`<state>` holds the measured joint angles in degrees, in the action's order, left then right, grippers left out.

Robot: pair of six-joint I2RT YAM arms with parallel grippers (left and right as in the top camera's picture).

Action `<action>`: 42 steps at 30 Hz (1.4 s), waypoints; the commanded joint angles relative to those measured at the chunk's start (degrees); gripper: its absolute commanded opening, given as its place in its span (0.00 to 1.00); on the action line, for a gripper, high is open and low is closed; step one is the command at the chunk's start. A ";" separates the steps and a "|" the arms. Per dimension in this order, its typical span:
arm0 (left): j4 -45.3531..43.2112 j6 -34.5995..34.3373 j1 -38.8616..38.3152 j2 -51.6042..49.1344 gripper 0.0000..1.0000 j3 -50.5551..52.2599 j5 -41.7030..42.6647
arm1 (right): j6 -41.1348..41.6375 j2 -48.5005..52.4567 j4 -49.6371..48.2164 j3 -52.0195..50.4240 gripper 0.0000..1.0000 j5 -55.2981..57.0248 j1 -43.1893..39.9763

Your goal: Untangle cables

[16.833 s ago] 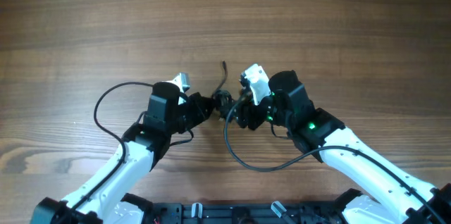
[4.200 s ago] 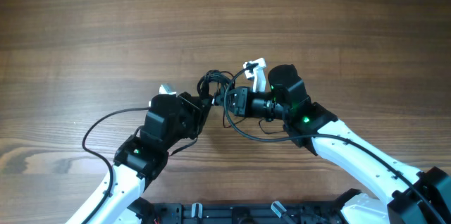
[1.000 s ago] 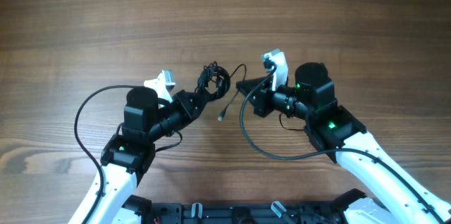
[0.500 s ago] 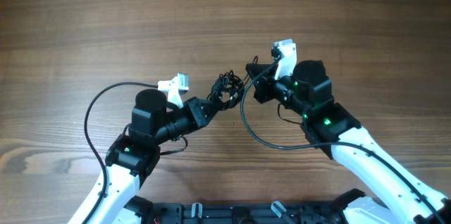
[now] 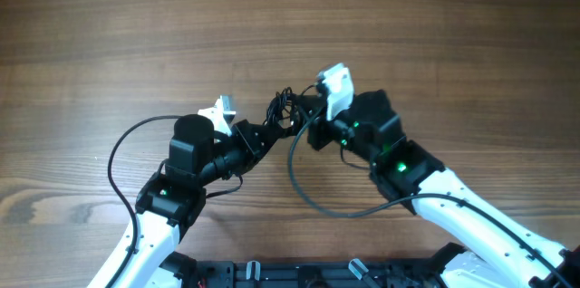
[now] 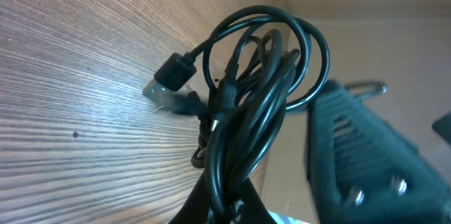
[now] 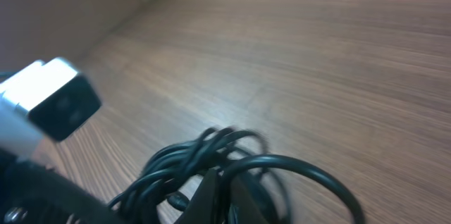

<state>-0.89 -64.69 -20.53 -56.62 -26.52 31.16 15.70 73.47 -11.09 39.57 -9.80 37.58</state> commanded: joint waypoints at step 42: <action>-13.16 -60.30 -0.26 0.63 0.04 -0.04 -15.10 | 8.57 33.22 -57.13 -8.39 1.00 -3.45 2.45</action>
<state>-13.61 -115.98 -20.64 -56.62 -26.46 16.14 24.40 100.44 -62.46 29.47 -18.06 39.72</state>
